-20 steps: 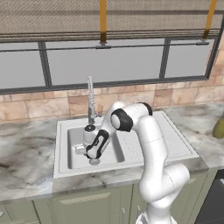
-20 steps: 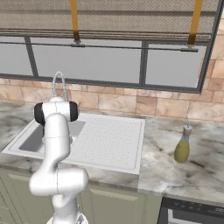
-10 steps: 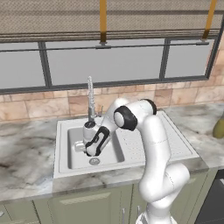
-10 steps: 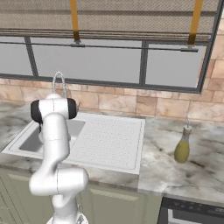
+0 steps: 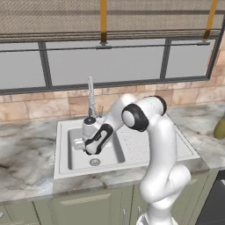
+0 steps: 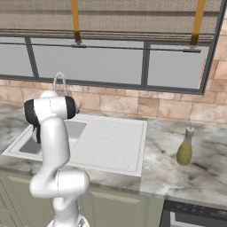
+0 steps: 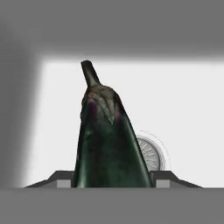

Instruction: Turn on the sink faucet. Then move the eggplant from the counter to the sink. Turn off the sink. Move the vegetable from the sink to the pot next to the stove. Finally move the pot to the front right burner.

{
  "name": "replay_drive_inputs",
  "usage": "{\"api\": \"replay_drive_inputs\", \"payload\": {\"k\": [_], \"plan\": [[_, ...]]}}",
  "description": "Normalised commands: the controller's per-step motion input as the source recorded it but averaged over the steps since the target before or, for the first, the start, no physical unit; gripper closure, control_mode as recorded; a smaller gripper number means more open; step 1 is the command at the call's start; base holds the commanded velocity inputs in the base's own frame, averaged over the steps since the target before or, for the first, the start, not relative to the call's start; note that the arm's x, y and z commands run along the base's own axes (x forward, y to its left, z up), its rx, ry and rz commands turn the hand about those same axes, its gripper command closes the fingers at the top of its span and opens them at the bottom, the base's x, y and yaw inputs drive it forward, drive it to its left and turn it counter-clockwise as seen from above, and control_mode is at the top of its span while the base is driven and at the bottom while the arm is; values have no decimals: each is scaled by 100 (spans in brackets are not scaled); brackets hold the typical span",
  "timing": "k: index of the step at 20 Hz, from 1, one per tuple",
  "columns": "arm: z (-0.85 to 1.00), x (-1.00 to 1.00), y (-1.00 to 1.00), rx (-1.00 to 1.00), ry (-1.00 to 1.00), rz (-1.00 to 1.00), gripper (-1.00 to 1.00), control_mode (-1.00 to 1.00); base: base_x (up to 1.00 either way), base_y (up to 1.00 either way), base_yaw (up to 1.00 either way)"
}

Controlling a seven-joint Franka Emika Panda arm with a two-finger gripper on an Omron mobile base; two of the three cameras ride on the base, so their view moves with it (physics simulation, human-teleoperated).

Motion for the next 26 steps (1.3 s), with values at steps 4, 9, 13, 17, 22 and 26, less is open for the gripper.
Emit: {"api": "replay_drive_inputs", "payload": {"k": [4,9,13,17,22,26], "plan": [[57,-41,0,0,0,-1,100,-100,0,0,0],[62,-52,0,0,0,-2,100,-100,0,0,0],[67,-58,-5,0,0,-4,100,-100,0,0,0],[70,-59,-16,0,0,-4,100,-100,0,0,0],[72,-52,-32,0,0,-3,100,-100,0,0,0],[54,-44,-24,0,0,-1,100,-100,0,0,0]]}}
